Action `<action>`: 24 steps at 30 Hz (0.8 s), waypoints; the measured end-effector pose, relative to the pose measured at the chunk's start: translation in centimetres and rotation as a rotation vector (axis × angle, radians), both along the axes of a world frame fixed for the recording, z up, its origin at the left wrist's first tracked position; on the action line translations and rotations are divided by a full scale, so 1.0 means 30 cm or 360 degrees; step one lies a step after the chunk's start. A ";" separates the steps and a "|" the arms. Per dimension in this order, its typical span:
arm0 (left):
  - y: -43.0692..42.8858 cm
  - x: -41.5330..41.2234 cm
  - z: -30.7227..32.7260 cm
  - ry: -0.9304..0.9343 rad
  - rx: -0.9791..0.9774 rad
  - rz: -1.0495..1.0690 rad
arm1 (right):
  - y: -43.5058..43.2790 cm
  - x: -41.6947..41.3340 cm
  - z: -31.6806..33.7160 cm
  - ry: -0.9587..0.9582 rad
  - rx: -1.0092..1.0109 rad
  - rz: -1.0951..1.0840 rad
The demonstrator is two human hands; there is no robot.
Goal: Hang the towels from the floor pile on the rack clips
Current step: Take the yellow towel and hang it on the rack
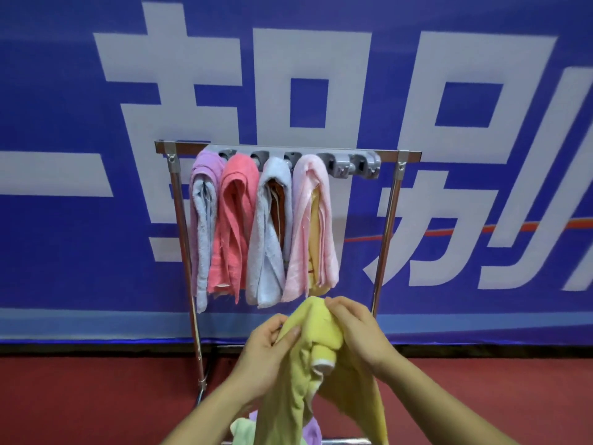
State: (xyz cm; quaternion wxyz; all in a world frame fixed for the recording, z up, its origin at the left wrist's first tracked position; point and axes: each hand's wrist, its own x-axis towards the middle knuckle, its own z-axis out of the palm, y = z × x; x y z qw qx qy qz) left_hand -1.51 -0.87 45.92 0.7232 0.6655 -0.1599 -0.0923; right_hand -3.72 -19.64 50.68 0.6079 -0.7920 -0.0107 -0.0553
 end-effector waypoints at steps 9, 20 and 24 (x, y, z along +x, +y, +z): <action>-0.175 0.138 0.227 -0.0156 -0.0125 0.0090 | -0.033 0.088 0.133 0.0036 0.0502 0.0023; -0.342 0.435 0.556 -0.0865 0.0752 0.0423 | -0.177 0.345 0.338 -0.0288 0.0524 -0.0437; -0.401 0.514 0.671 -0.1281 0.1300 0.0704 | -0.225 0.450 0.422 -0.0617 0.0270 -0.0571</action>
